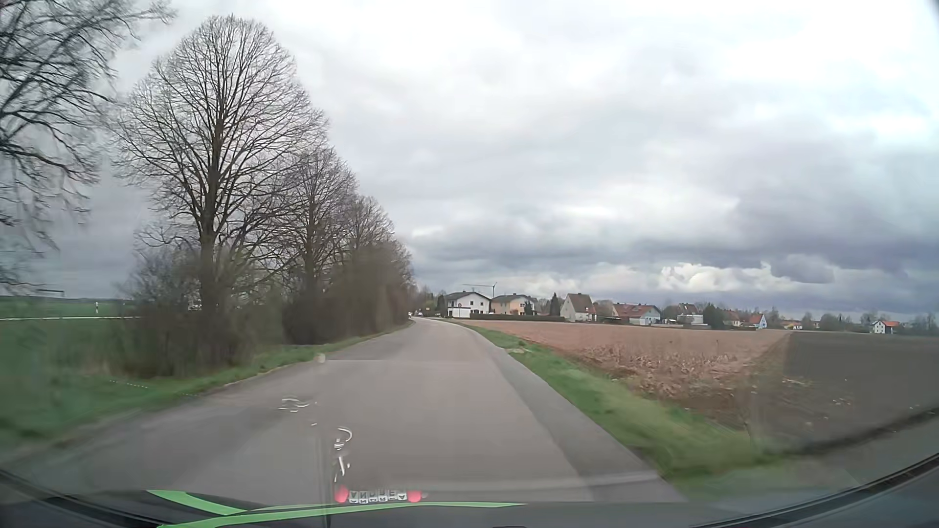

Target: Follow the waypoints while adhering to traffic rules and regulations

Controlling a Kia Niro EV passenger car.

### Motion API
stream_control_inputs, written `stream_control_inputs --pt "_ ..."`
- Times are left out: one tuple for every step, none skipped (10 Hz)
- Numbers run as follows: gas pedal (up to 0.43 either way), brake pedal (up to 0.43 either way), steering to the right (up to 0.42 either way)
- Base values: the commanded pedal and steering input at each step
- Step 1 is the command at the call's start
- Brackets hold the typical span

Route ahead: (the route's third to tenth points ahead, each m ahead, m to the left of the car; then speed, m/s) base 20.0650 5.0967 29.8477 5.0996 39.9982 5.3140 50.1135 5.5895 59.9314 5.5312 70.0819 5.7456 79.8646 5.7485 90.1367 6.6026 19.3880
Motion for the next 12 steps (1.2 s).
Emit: stream_control_inputs --pt "0.000 0.000 0.000" --pt "0.000 0.000 0.000" --pt "0.000 0.000 0.000" --pt "0.000 0.000 0.000" --pt "0.000 0.000 0.000" --pt "0.000 0.000 0.000" --pt "0.000 0.000 0.000" --pt "0.000 0.000 0.000" --pt "0.000 0.000 0.000" --pt "0.000 0.000 0.000" --pt "0.000 0.000 0.000" --pt "0.000 0.000 0.000"
